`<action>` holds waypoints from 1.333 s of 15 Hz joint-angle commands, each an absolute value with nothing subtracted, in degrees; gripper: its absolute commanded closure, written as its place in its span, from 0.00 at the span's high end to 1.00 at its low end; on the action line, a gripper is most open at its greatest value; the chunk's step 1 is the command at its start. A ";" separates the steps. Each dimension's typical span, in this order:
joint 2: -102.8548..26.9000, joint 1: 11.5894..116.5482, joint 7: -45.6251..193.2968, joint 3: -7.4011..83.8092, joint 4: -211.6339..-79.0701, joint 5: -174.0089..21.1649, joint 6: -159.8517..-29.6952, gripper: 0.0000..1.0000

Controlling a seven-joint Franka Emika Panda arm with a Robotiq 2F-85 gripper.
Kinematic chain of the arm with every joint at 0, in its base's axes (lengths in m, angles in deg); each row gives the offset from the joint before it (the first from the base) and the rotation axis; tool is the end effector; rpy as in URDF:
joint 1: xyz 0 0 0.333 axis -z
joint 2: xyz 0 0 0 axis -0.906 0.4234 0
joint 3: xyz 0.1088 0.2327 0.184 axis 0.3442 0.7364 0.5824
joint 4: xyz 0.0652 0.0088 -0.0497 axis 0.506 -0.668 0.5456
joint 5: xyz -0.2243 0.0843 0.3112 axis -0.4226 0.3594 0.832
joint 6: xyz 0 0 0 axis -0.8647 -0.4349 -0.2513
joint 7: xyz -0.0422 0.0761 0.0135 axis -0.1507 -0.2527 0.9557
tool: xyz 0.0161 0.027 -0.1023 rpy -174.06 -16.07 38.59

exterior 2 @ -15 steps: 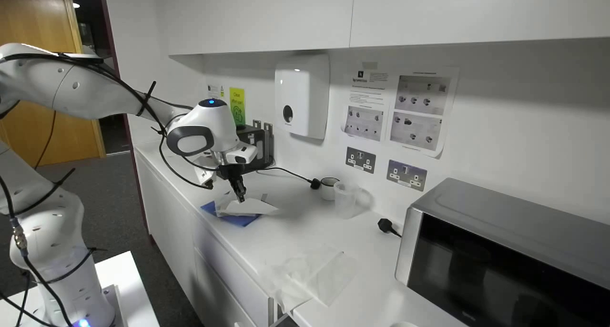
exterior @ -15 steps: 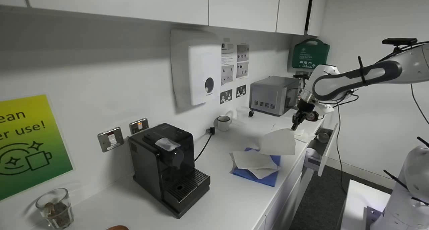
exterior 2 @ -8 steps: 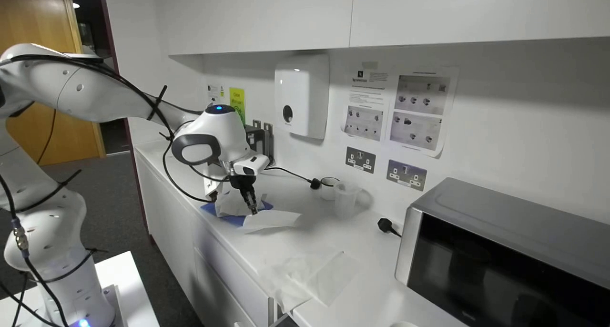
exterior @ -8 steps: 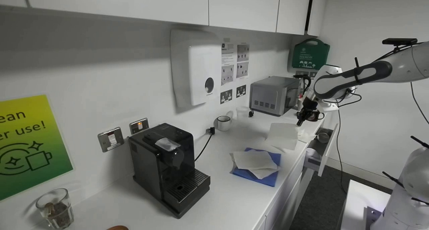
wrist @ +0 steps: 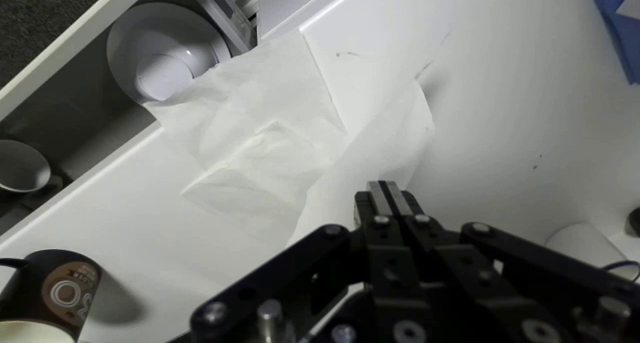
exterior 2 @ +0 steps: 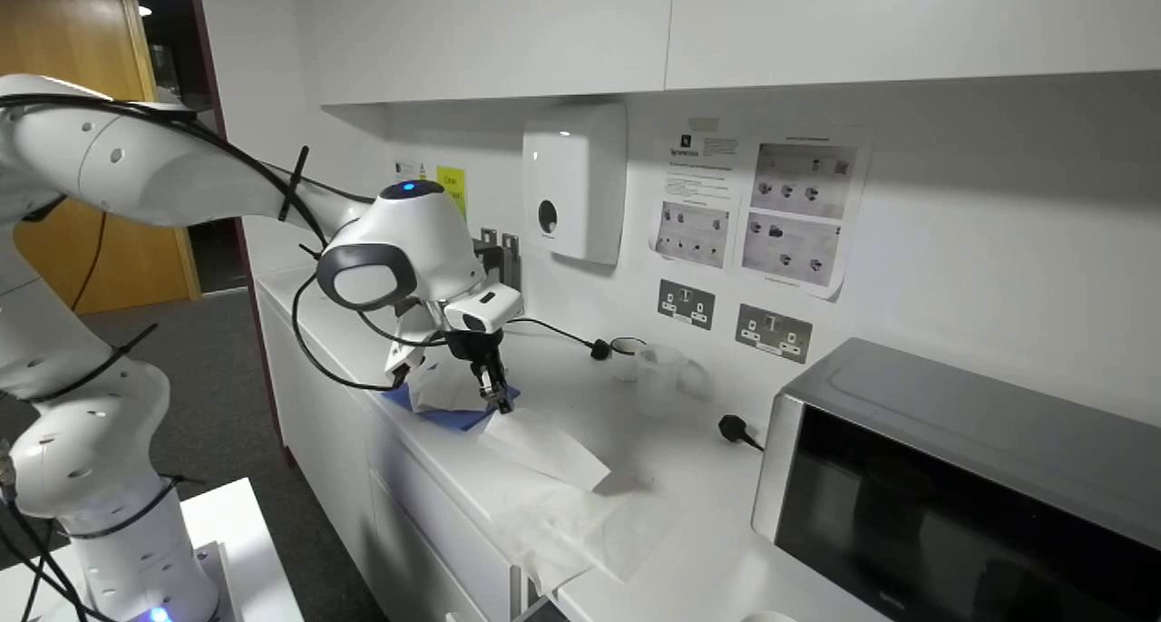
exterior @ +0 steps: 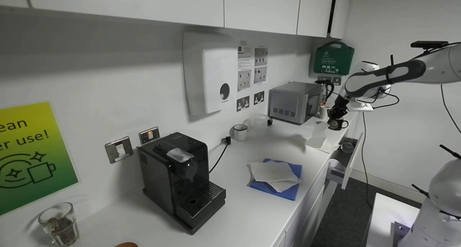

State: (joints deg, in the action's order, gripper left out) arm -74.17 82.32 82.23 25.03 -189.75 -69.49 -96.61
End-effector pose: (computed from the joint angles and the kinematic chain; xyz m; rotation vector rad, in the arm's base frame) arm 0.3846 -0.2716 0.4776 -2.9229 0.8697 -0.5445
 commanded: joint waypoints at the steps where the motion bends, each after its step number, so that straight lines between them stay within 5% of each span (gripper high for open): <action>1: -74.15 84.07 79.78 23.81 -187.81 -70.28 -96.66 0.00; 20: -74.63 92.06 75.25 19.78 -186.20 -75.04 -95.84 0.00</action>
